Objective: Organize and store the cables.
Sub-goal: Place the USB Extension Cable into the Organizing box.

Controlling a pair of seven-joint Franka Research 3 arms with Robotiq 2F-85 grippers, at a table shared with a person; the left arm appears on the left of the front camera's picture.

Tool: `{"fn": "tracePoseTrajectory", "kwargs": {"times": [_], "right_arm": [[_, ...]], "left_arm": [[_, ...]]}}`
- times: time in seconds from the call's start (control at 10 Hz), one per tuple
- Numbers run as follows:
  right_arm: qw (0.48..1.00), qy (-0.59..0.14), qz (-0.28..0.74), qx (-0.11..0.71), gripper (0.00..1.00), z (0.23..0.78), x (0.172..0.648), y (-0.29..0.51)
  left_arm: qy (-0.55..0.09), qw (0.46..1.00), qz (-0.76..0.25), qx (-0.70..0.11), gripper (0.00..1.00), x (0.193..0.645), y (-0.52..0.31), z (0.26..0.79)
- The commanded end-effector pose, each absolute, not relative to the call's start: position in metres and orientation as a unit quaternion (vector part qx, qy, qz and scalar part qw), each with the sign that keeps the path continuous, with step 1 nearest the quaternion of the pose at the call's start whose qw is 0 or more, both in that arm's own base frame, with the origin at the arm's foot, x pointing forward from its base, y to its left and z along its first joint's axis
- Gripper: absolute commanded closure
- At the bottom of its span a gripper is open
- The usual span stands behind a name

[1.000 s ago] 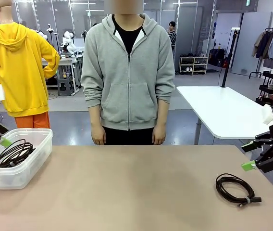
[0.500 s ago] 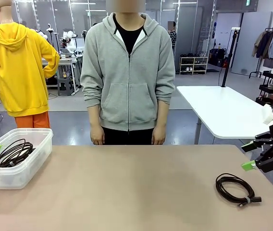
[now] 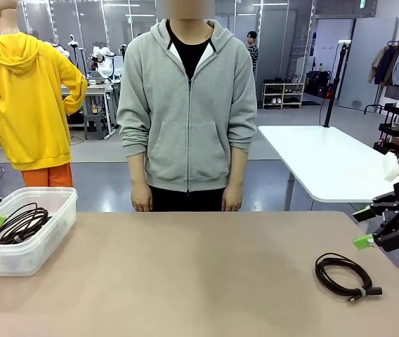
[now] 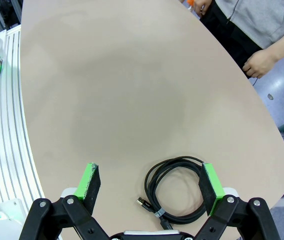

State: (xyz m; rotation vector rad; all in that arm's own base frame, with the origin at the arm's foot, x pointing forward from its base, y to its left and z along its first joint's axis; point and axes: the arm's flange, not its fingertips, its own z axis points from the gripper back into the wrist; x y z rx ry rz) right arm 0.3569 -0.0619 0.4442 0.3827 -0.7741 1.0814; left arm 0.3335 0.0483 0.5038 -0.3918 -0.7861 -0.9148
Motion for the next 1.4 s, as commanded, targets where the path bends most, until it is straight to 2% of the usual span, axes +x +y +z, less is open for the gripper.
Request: {"fn": "tracePoseTrajectory", "kwargs": {"times": [0.0,0.2,0.3,0.4,0.7,1.0,1.3], "right_arm": [[0.77,-0.357,0.499,0.176,0.0,0.444,0.357,-0.062],[0.774,-0.284,0.56,0.079,0.0,0.474,0.359,-0.053],[0.744,-0.202,0.637,0.011,0.0,0.475,0.371,-0.037],[0.726,-0.17,0.667,-0.016,0.0,0.475,0.379,-0.031],[0.739,-0.053,0.671,0.035,0.0,0.446,0.408,-0.013],[0.758,-0.042,0.649,0.055,0.0,0.38,0.41,-0.018],[0.737,-0.054,0.672,0.051,0.0,0.332,0.407,-0.026]], "left_arm": [[-0.362,0.811,-0.425,-0.174,0.0,0.336,0.047,0.509],[-0.362,0.811,-0.425,-0.174,0.0,0.336,0.047,0.509],[-0.362,0.811,-0.425,-0.174,0.0,0.336,0.047,0.509],[-0.362,0.811,-0.425,-0.174,0.0,0.336,0.047,0.509],[-0.362,0.811,-0.425,-0.174,0.0,0.336,0.047,0.509],[-0.362,0.811,-0.425,-0.174,0.0,0.336,0.047,0.509],[-0.362,0.811,-0.425,-0.174,0.0,0.336,0.047,0.509]]}}
